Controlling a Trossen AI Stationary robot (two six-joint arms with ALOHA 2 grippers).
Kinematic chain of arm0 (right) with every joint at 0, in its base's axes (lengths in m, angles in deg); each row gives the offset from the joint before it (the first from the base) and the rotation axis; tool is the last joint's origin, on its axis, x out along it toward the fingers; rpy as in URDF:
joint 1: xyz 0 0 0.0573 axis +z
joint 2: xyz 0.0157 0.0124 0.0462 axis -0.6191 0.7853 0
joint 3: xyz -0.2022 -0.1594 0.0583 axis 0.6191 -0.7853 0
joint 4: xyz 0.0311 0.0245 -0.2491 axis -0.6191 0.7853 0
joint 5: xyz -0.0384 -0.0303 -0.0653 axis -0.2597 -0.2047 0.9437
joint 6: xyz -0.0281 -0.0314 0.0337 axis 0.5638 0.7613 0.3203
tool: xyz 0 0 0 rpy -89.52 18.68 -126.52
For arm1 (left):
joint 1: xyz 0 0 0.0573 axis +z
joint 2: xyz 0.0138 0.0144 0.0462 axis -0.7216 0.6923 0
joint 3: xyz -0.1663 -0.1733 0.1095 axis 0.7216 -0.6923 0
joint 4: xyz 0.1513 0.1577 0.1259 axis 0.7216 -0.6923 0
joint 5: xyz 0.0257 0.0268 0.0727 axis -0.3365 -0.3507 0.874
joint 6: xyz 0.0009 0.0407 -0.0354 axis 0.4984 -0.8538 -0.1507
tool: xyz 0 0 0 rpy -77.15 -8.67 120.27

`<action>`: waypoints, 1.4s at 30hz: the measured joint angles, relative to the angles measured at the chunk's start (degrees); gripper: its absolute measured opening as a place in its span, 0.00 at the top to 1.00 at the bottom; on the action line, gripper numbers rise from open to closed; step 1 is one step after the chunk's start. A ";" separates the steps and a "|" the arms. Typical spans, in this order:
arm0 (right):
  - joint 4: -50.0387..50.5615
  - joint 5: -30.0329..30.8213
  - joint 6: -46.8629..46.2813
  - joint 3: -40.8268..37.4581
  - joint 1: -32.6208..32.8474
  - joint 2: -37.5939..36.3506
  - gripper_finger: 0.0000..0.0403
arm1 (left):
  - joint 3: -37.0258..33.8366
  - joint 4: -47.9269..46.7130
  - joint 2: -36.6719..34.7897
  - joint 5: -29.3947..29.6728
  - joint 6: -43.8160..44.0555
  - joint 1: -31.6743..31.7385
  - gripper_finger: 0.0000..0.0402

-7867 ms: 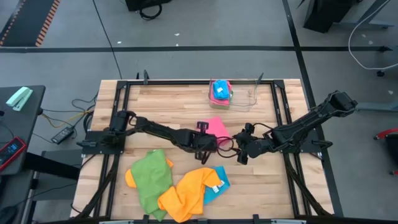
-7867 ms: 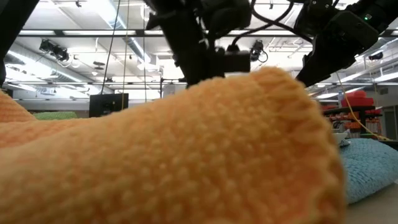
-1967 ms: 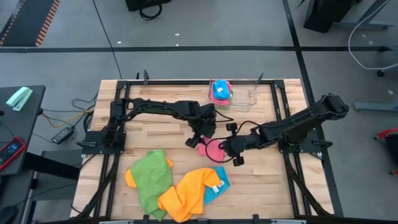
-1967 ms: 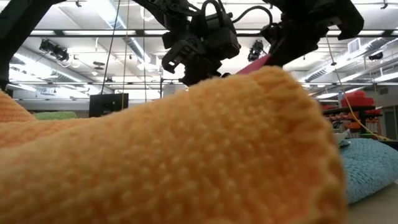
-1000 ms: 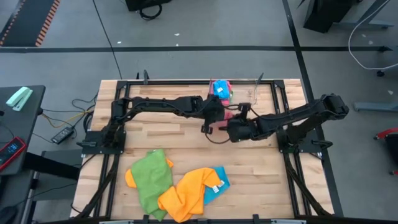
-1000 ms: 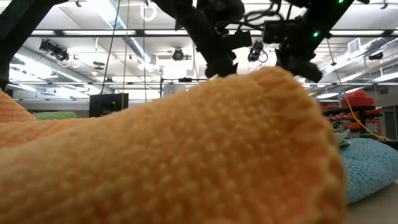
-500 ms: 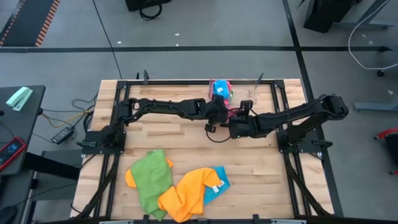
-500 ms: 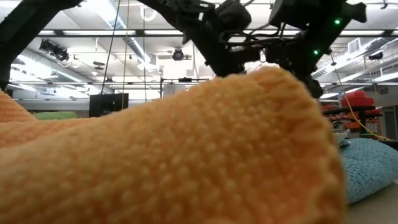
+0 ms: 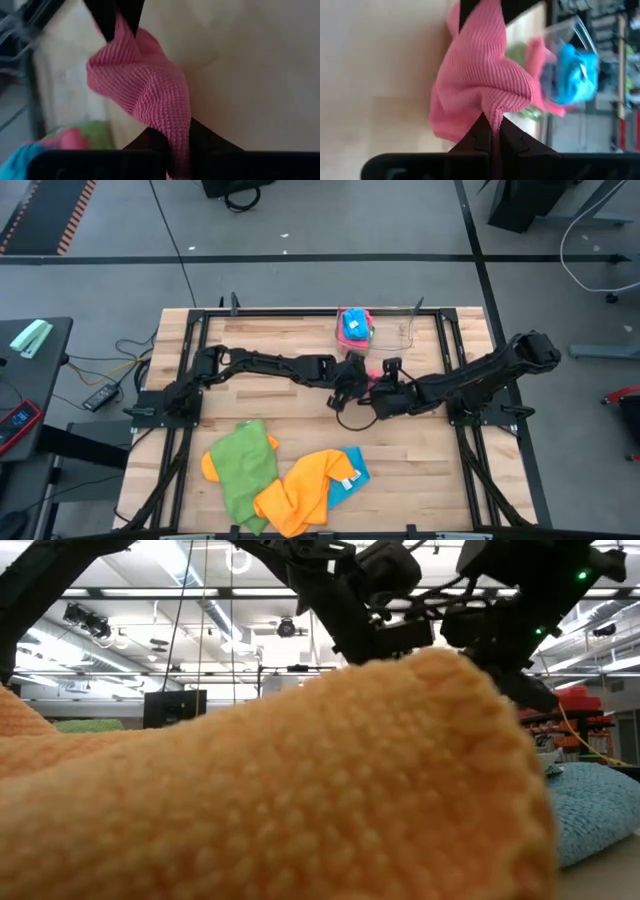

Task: Fold microfiber towels
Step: Fold the pink towel

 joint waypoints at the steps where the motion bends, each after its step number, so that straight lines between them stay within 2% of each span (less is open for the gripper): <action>1: -0.58 -1.02 0.27 0.00 0.51 0.00 0.97 | 0.02 -0.41 0.15 -0.64 0.50 -0.26 0.90; 6: -4.34 -7.31 1.05 0.02 1.76 0.00 0.95 | 0.00 -4.14 0.41 -1.84 2.61 -1.29 0.86; 11: -6.12 -15.45 1.12 0.02 2.58 0.00 0.89 | -0.02 -9.84 0.41 -8.04 7.39 -2.22 0.82; 15: -7.63 -20.95 1.16 0.00 3.35 0.00 0.82 | 0.00 -12.31 0.62 -9.58 10.32 -3.51 0.80; 19: -9.54 -25.61 0.08 0.00 4.47 0.00 0.71 | 0.01 -14.03 1.53 -10.88 11.71 -5.10 0.75; 22: -10.13 -26.55 -2.33 0.00 5.65 0.00 0.60 | -0.04 -15.75 1.57 -10.98 12.18 -6.18 0.71; 25: -9.39 -27.91 -7.17 0.02 6.82 0.00 0.51 | 0.00 -17.87 1.53 -13.47 14.43 -6.84 0.67; 29: -5.84 -27.95 -13.07 0.02 7.43 0.00 0.43 | 0.00 -18.58 1.53 -14.78 16.48 -7.63 0.60; 38: -0.94 -27.90 -20.21 -0.22 7.78 0.00 0.41 | 0.13 -20.60 0.55 -17.19 20.71 -8.78 0.40; 42: -0.75 -26.92 -22.55 -0.26 9.05 0.00 0.41 | 0.08 -23.41 -1.01 -17.69 21.61 -8.93 0.35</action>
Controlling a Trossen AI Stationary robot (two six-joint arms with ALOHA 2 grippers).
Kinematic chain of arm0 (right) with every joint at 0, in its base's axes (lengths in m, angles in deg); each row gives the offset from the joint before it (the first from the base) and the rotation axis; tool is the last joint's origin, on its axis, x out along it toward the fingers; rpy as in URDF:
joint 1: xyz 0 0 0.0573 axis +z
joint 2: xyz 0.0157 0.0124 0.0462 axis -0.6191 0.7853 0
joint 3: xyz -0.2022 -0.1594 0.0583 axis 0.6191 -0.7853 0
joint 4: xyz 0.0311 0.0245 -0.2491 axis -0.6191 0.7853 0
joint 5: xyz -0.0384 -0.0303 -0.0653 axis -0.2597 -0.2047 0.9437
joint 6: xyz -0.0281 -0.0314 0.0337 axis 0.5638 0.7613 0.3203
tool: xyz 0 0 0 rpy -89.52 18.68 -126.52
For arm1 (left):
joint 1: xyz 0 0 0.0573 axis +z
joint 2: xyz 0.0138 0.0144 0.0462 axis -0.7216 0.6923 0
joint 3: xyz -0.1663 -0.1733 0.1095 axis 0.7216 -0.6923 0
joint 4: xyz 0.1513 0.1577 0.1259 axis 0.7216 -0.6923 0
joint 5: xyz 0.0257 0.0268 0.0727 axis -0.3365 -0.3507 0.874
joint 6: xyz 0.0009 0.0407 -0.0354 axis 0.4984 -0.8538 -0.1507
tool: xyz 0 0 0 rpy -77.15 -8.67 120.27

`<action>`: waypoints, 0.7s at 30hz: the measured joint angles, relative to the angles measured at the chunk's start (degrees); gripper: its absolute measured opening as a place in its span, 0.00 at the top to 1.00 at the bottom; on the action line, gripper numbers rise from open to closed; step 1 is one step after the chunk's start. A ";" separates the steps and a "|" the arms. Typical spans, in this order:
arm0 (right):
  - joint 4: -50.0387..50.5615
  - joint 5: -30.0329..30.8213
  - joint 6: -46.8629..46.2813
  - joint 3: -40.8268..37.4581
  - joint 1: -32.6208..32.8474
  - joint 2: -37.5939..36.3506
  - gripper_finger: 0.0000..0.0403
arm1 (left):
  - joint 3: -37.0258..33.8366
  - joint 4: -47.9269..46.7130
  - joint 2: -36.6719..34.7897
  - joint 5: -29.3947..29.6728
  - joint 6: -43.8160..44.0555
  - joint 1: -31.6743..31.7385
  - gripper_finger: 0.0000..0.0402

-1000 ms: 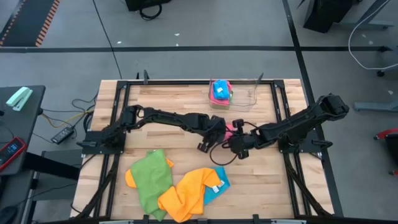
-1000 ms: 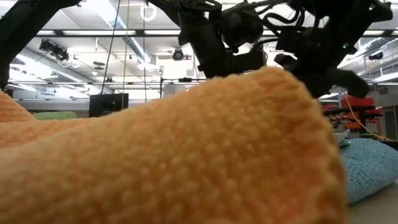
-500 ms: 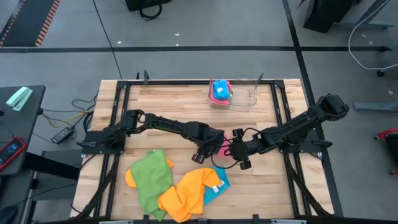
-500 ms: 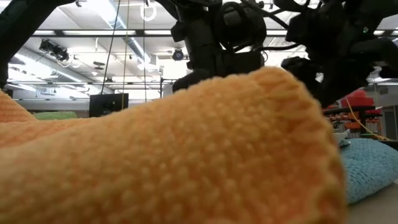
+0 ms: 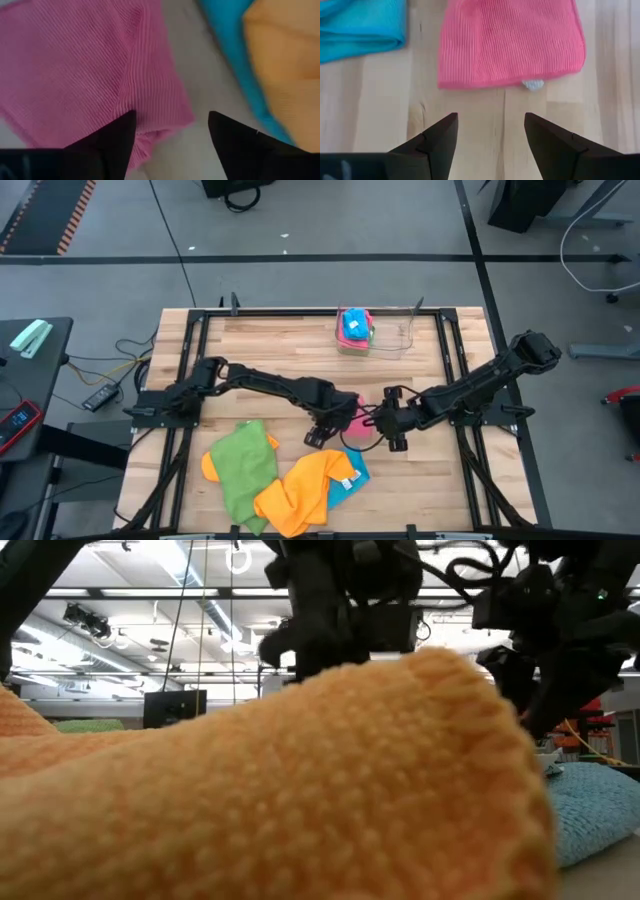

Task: Fold microfiber towels
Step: Fold the pink towel

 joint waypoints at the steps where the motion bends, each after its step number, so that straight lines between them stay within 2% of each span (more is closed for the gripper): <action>1: -0.56 0.83 -0.40 0.00 0.37 0.00 0.41 | 0.00 -0.05 -0.72 -0.04 0.46 -0.03 0.35; 5: -3.44 5.11 -1.94 0.00 1.59 0.00 0.41 | 0.04 -1.72 -2.49 0.52 2.40 -0.15 0.36; 8: -4.30 8.40 -3.38 0.00 2.48 0.00 0.41 | -0.24 -3.97 -2.49 3.28 3.51 -1.02 0.39; 13: -5.66 15.87 -6.98 -0.06 5.14 0.05 0.41 | -5.67 -0.23 -2.53 8.03 3.52 -4.39 0.42; 19: -10.22 20.37 -7.25 -0.06 7.41 0.05 0.41 | -8.68 2.09 -2.45 20.31 3.84 -6.88 0.47; 21: -10.67 20.53 -8.10 -0.04 7.45 0.04 0.41 | -8.68 2.36 -2.70 22.02 3.12 -7.12 0.48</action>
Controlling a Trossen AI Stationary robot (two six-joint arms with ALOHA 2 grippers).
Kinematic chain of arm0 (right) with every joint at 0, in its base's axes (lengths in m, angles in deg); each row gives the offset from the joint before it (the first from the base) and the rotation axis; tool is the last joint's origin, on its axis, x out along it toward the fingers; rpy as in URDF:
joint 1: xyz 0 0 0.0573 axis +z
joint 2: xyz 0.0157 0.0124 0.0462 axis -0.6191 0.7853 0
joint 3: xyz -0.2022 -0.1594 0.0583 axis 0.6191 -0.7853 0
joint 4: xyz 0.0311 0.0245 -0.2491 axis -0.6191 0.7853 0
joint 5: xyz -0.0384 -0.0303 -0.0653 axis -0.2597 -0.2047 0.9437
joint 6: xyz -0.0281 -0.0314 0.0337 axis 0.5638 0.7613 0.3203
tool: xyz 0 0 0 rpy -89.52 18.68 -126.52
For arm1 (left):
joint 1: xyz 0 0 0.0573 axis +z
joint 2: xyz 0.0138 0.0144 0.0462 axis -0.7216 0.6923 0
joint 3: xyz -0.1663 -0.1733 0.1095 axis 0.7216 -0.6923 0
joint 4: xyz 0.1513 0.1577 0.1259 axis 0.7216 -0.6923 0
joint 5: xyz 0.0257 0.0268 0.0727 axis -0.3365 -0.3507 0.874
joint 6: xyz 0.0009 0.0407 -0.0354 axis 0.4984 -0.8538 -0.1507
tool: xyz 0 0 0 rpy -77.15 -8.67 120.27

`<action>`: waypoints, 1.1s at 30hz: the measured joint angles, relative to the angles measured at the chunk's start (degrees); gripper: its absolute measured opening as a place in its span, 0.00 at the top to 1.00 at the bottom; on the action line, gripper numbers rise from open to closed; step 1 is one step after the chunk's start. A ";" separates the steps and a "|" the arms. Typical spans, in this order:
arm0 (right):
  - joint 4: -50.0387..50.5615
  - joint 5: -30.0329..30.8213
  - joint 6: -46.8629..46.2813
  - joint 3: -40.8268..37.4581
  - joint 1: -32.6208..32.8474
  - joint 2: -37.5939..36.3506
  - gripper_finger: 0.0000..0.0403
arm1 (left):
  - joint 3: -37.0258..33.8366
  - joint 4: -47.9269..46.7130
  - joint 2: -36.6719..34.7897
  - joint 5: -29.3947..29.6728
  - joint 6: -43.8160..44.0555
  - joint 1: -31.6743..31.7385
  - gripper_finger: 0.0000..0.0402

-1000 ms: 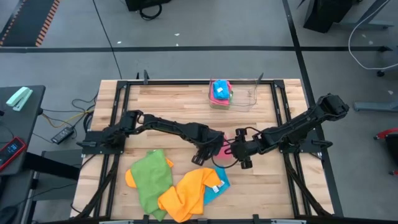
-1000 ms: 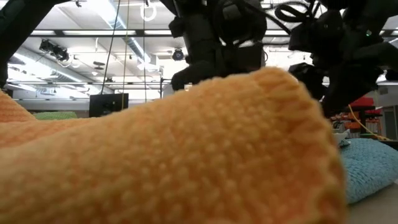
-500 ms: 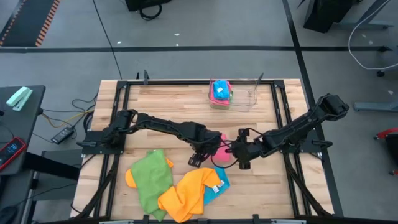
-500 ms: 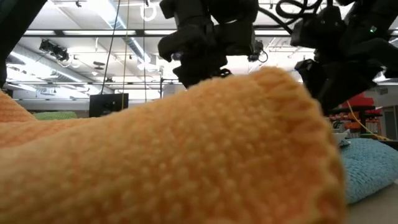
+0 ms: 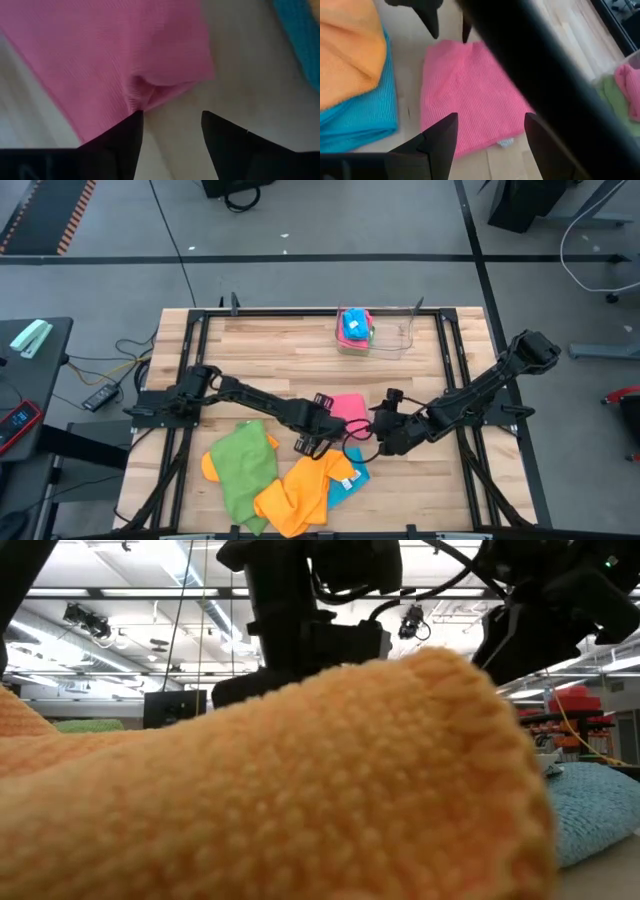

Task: Fold microfiber towels
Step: Fold the pink towel

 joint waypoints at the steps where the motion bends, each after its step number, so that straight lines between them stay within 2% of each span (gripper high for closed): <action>1: -0.01 0.02 -0.66 0.00 0.00 0.00 0.41 | 0.00 0.14 -0.32 -0.01 -0.62 -0.10 0.49; 4: -0.13 0.02 -2.42 0.00 0.00 0.00 0.41 | 0.04 2.30 -1.13 -3.13 -1.07 -0.34 0.52; 8: -0.18 0.04 -4.08 0.00 0.30 0.00 0.41 | 0.02 4.81 -1.00 -13.05 0.35 -0.28 0.54; 14: -0.42 1.23 -4.75 0.00 2.13 0.00 0.41 | 0.07 8.02 -0.45 -13.98 0.44 -1.03 0.57; 16: -0.36 1.77 -5.01 0.00 2.76 0.00 0.41 | 0.04 7.90 -0.45 -16.10 -0.93 -1.46 0.57; 22: -0.34 2.12 -5.02 0.00 4.14 0.00 0.41 | 0.03 3.51 -3.37 -18.88 -4.43 -2.52 0.57; 25: -0.36 3.05 -5.06 0.00 4.48 -0.02 0.41 | 0.04 2.32 -5.54 -17.42 -5.66 -2.57 0.57; 30: -0.41 4.54 -5.06 0.00 4.48 -0.02 0.41 | 0.05 1.29 -5.98 -4.16 -7.74 -1.36 0.57; 33: -0.45 5.01 -5.24 0.00 4.48 -0.02 0.41 | -0.17 1.54 -4.04 0.66 -12.55 -0.51 0.55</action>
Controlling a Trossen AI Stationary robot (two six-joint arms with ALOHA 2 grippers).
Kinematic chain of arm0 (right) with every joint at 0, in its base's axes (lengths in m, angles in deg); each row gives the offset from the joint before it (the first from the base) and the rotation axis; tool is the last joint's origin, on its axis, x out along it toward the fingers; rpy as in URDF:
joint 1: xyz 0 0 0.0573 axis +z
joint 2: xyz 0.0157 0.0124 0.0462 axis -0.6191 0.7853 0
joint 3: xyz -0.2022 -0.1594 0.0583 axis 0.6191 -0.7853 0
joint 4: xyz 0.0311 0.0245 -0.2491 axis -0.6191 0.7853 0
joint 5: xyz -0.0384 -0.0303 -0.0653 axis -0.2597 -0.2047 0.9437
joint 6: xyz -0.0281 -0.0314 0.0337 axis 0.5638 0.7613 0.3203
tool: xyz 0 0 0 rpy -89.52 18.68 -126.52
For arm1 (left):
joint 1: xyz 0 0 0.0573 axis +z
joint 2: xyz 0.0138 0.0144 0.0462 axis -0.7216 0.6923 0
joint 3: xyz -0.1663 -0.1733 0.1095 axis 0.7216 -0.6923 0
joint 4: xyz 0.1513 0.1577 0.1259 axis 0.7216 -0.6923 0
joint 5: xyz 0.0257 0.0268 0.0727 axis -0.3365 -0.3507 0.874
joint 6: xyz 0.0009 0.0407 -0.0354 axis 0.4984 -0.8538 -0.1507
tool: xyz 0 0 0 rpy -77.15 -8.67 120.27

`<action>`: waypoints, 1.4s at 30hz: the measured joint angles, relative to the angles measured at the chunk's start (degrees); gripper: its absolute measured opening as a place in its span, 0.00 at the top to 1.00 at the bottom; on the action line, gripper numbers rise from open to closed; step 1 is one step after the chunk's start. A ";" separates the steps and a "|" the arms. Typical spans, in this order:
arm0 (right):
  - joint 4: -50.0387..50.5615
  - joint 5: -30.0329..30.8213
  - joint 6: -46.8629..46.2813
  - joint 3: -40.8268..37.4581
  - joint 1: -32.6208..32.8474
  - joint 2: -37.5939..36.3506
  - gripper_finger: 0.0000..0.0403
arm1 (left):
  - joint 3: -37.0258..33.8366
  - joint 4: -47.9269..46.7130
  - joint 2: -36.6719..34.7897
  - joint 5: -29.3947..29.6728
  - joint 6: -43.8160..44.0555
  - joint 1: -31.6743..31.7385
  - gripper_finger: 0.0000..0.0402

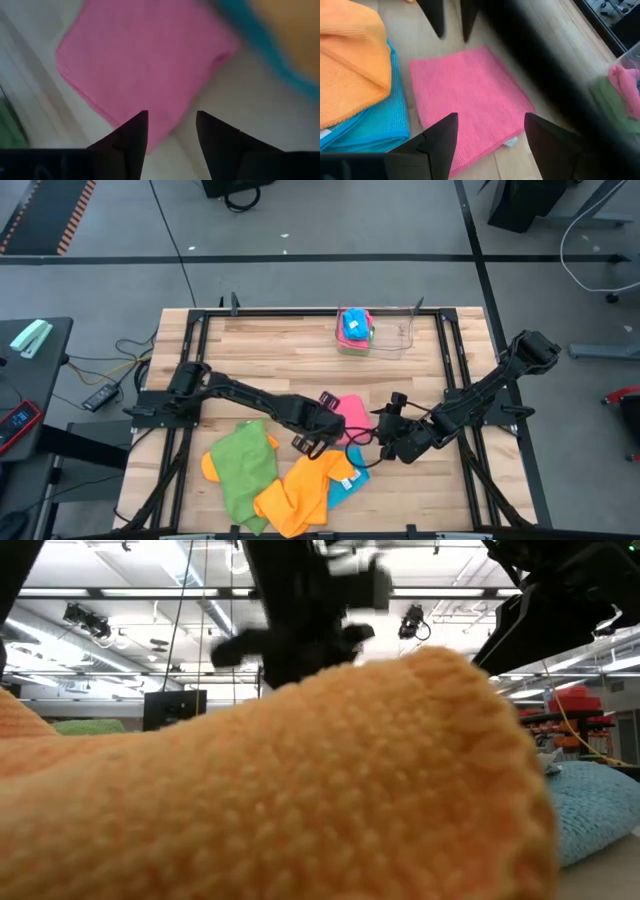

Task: Fold microfiber towels
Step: Fold the pink towel

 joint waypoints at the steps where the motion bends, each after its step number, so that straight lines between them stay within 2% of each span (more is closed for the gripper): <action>1: -0.04 0.00 0.00 0.00 0.00 0.00 0.41 | -0.77 0.02 0.48 1.32 -1.69 0.08 0.55; 5: -0.04 -0.01 -0.29 0.00 0.00 0.00 0.41 | -5.34 3.73 1.25 9.90 -10.41 -0.24 0.52; 13: -0.11 0.04 -0.80 0.04 -0.01 -0.02 0.41 | -15.05 20.89 1.28 19.74 -23.97 -0.26 0.52; 15: -0.11 0.12 -0.90 0.04 -0.02 -0.02 0.41 | -16.66 23.57 1.13 20.51 -26.21 -0.20 0.53; 19: -0.13 0.11 -0.92 0.04 -0.02 -0.02 0.41 | -18.38 26.47 0.92 19.45 -27.44 0.31 0.54; 22: -0.48 0.11 -0.90 0.04 0.00 -0.02 0.41 | -19.20 27.80 0.93 18.24 -27.54 0.54 0.59; 25: -1.02 0.09 -0.90 0.04 -0.01 -0.02 0.41 | -19.22 27.83 1.00 17.96 -27.74 0.54 0.71; 29: -3.18 0.10 -0.06 0.04 -0.02 0.21 0.41 | -18.00 25.28 0.94 16.63 -26.92 0.61 0.95; 33: -10.23 0.07 3.26 0.07 -0.02 3.10 0.41 | -13.44 17.34 0.02 12.40 -21.78 1.59 0.96; 38: -16.19 -0.07 4.71 0.09 -0.20 10.34 0.41 | -5.08 2.15 -0.63 4.08 -8.49 4.33 0.98; 42: -16.38 -0.04 4.72 0.09 -0.72 13.24 0.41 | -3.41 0.37 -0.94 2.50 -1.43 6.77 0.97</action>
